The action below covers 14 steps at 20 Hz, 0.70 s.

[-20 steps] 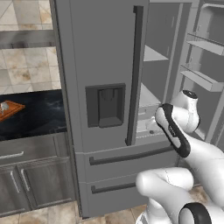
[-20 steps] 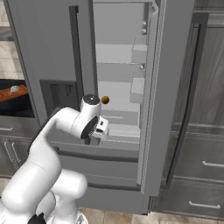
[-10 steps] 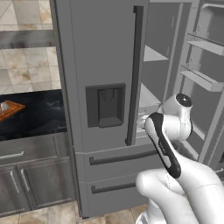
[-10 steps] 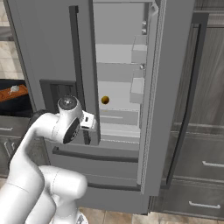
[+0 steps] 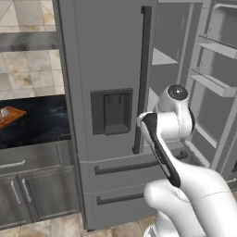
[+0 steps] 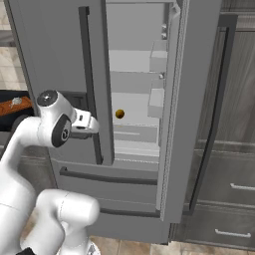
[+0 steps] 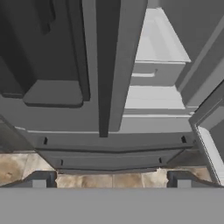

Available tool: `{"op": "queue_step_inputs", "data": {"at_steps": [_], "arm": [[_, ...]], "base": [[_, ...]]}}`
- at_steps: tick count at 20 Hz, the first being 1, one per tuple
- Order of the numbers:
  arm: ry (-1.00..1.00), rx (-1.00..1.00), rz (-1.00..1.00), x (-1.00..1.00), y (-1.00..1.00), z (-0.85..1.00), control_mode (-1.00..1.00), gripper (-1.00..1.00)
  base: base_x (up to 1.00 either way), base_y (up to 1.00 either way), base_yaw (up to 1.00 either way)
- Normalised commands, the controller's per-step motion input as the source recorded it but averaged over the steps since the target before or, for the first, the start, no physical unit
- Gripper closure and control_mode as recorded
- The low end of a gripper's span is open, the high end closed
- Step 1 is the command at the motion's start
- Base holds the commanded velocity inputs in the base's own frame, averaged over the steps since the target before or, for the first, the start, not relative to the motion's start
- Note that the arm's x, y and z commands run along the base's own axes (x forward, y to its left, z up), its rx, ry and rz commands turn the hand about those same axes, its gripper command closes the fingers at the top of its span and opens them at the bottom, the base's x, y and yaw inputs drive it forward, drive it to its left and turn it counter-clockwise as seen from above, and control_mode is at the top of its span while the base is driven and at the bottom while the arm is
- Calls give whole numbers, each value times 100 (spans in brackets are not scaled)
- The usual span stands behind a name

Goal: Retrieve a lemon from the fridge and place it on the cutting board with the fish.

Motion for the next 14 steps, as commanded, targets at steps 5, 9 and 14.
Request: {"op": "queue_step_inputs", "data": {"at_steps": [5,9,14], "arm": [[0,6,-1,6,0,2,-100,-100],[-13,13,0,16,0,0,-100,-100],[-27,8,0,32,0,3,-100,-100]], "base": [[0,0,0],[0,0,0],[0,0,0]]}}
